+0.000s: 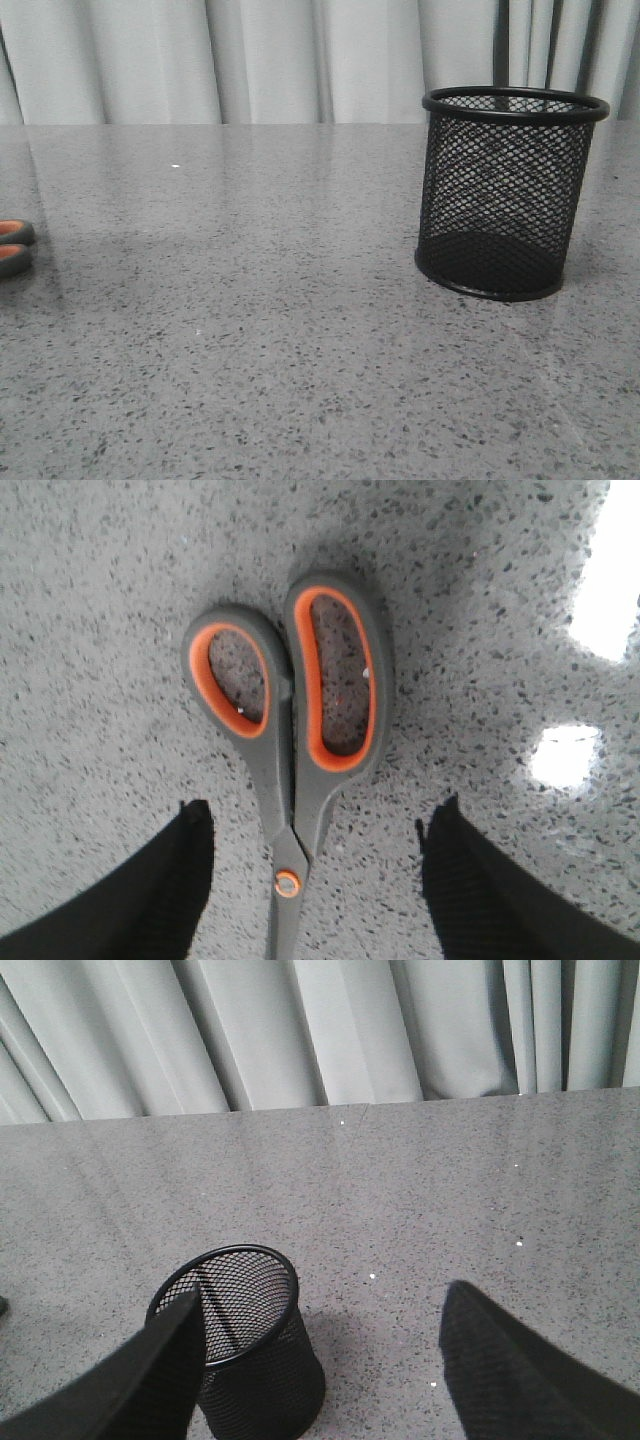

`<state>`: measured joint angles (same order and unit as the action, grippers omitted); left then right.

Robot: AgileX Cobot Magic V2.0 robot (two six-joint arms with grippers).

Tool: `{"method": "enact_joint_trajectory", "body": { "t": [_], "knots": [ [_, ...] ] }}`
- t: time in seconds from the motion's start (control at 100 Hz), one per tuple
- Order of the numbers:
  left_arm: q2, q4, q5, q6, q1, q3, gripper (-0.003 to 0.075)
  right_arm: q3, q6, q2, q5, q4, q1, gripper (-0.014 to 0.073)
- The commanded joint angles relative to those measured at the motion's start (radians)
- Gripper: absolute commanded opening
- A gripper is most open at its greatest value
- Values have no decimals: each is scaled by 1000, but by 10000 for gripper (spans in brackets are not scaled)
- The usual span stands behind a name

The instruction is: Put scissors into bucket

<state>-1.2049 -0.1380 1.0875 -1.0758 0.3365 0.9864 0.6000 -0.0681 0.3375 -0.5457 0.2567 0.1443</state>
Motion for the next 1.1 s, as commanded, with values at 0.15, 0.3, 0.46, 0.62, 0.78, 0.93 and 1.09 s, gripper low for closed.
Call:
{"method": "enact_joint_trajectory", "body": {
  "t": [0.15, 0.3, 0.46, 0.62, 0.78, 0.93, 1.09],
  "knots": [
    [12, 19, 36, 11, -65, 34, 449, 35, -6, 17, 66, -5, 4, 451],
    [-41, 23, 72, -140, -72, 34, 449, 35, -6, 17, 80, -17, 27, 451],
    [-114, 16, 59, -195, -72, 42, 449, 35, -6, 17, 77, -33, 32, 451],
    [-171, 14, 36, -195, -72, 91, 449, 35, -6, 17, 70, -39, 32, 451],
    [-237, 68, 40, -217, -111, 153, 449, 35, -6, 19, 70, -44, 32, 451],
    [-278, 138, 77, -273, -171, 181, 449, 35, -6, 19, 69, -49, 32, 451],
    [-298, 184, 111, -303, -204, 181, 449, 33, -6, 19, 69, -69, 32, 451]
  ]
}}
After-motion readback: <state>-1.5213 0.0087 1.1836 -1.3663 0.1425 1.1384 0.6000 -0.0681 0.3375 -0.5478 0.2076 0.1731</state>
